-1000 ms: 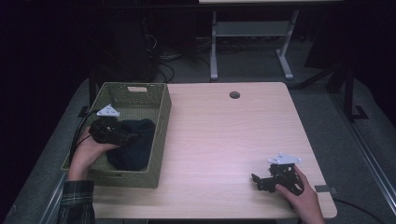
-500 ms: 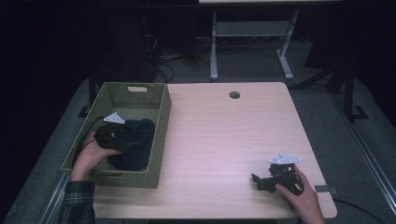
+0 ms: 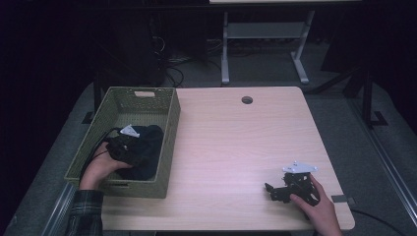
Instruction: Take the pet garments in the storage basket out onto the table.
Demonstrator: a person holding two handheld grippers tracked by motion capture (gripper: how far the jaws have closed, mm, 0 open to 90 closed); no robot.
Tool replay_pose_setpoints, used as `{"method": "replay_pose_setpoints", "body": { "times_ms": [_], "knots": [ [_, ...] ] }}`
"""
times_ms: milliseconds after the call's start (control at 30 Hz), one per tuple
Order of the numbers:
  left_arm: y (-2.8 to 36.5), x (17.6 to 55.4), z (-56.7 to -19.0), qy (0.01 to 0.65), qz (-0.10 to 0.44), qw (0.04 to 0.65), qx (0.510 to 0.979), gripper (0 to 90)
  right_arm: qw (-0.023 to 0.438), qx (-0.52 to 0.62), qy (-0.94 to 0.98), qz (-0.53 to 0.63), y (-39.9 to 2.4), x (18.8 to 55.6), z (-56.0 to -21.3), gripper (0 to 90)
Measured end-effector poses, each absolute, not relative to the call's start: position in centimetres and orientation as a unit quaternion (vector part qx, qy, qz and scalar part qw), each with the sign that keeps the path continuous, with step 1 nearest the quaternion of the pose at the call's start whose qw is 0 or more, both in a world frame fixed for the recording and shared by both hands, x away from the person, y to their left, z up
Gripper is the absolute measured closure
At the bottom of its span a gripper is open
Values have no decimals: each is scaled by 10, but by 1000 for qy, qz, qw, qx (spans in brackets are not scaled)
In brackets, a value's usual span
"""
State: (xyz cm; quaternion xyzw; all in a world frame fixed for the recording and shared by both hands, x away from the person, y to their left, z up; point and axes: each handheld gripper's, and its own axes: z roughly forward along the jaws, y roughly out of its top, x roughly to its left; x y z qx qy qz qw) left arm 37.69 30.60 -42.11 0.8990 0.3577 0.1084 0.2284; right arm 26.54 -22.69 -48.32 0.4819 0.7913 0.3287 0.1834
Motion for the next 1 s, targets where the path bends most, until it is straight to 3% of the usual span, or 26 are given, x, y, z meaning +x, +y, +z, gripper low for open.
{"method": "replay_pose_setpoints", "body": {
  "times_ms": [267, 400, 467, 500, 567, 1000],
  "knots": [
    [302, 379, -429, 371, 102, 203, 901, 139, 183, 482, 791, 329, -227, 265, -483, 0],
    [306, 379, -424, 400, 102, 187, 891, 435, 183, 482, 791, 329, -227, 265, -483, 0],
    [307, 379, -423, 404, 96, 190, 890, 480, 183, 482, 791, 329, -227, 265, -483, 0],
    [308, 379, -421, 407, 87, 192, 889, 576, 183, 482, 791, 329, -227, 265, -483, 0],
    [309, 380, -420, 411, 83, 193, 887, 622, 183, 483, 791, 329, -227, 265, -483, 0],
    [330, 378, -394, 453, 67, 291, 840, 667, 183, 483, 791, 329, -227, 265, -483, 0]
  ]
}}
